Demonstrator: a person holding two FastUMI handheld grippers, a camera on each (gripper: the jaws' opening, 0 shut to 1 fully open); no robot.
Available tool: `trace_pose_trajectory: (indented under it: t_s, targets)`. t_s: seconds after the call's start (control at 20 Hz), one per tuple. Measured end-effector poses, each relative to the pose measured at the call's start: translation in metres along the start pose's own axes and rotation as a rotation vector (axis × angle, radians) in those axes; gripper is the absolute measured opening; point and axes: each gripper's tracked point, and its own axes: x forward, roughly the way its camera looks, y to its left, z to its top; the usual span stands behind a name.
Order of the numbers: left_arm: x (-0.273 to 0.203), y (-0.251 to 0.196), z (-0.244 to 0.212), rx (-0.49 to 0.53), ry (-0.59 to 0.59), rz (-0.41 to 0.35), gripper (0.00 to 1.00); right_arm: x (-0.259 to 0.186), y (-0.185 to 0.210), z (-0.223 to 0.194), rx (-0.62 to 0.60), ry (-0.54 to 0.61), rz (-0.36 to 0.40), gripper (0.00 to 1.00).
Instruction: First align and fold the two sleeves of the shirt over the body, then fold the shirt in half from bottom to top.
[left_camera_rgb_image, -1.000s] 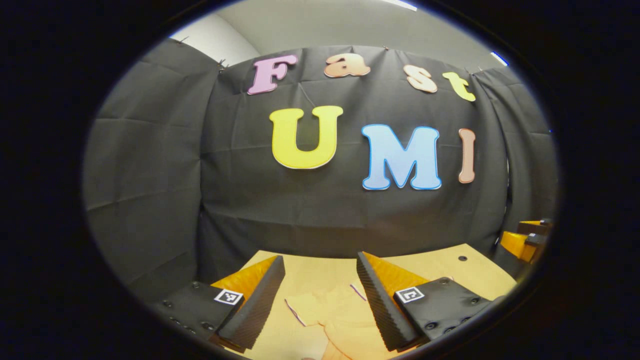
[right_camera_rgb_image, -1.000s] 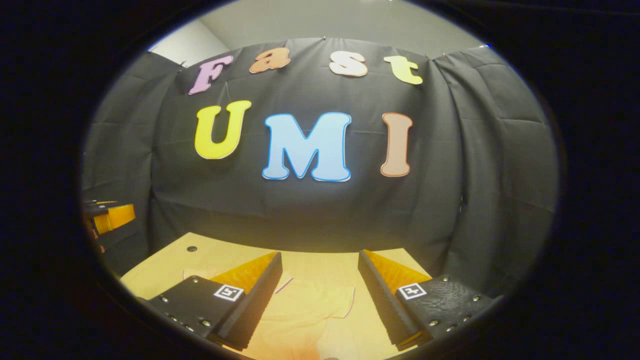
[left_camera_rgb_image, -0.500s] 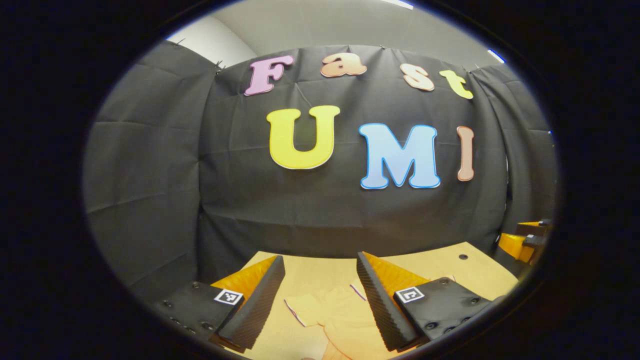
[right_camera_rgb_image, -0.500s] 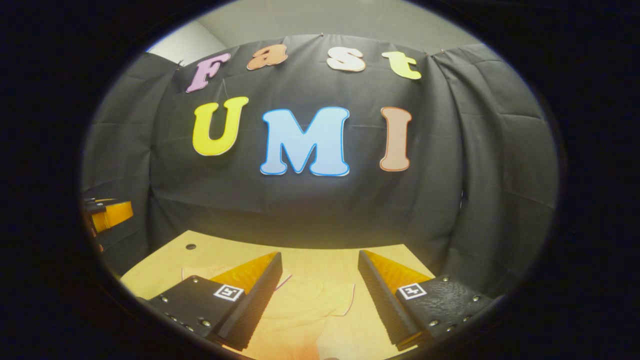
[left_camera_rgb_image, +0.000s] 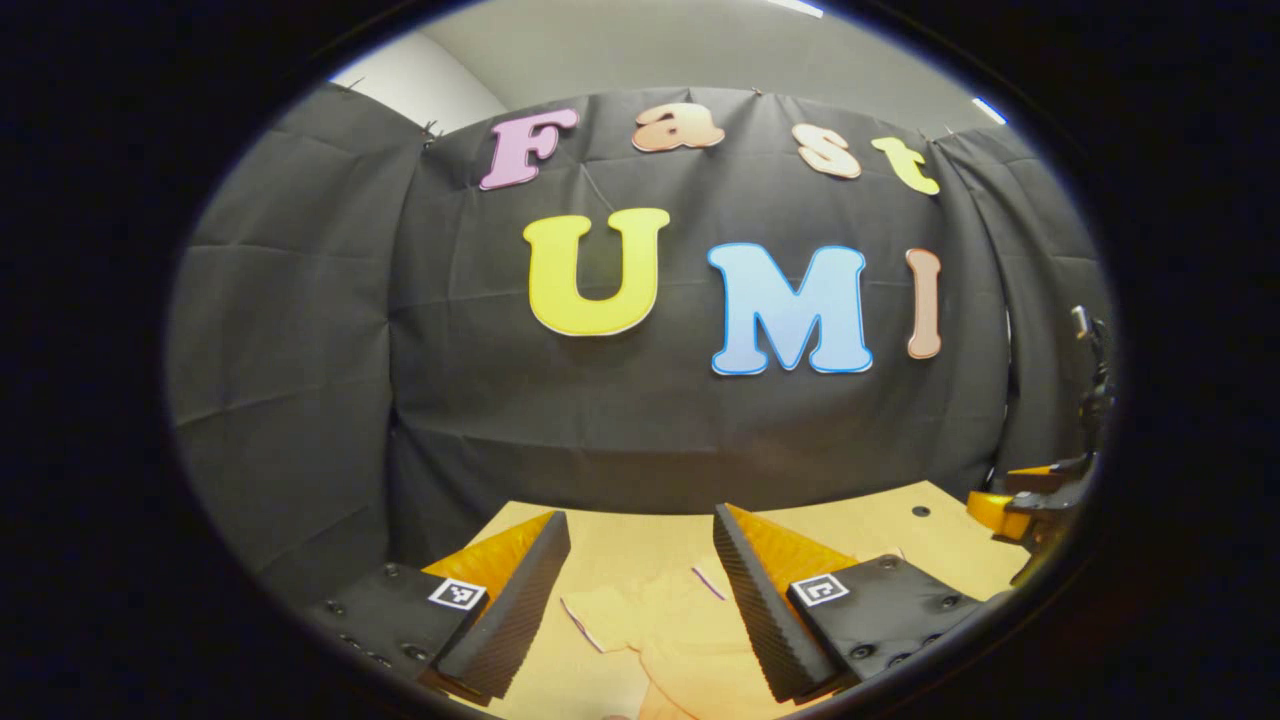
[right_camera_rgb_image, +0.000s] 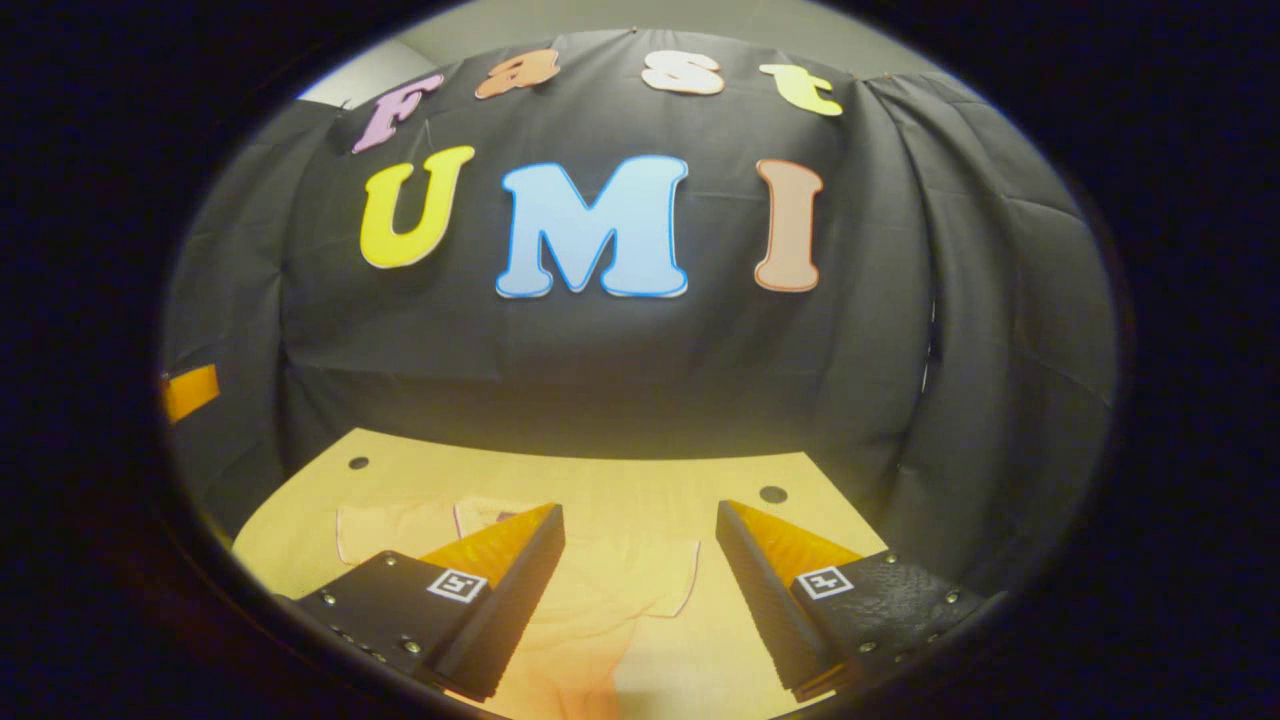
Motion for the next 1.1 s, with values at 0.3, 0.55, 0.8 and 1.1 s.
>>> trace_pose_trajectory:
  t_s: [0.3, 0.55, 0.8, 1.1]
  targets:
    - [0.004, -0.006, -0.013, 0.000, 0.033, 0.008, 0.94, 0.071, -0.018, -0.058, 0.091, 0.206, -0.003, 0.97]
    - [0.000, 0.003, -0.026, -0.007, 0.071, 0.038, 0.94, 0.122, -0.031, -0.111, 0.113, 0.364, -0.019, 0.97]
    - [-0.004, 0.015, -0.035, -0.011, 0.103, 0.083, 0.94, 0.150, -0.039, -0.164, 0.111, 0.501, -0.043, 0.95]
    - [-0.008, 0.027, -0.047, -0.017, 0.130, 0.126, 0.94, 0.166, -0.045, -0.199, 0.122, 0.587, -0.072, 0.95]
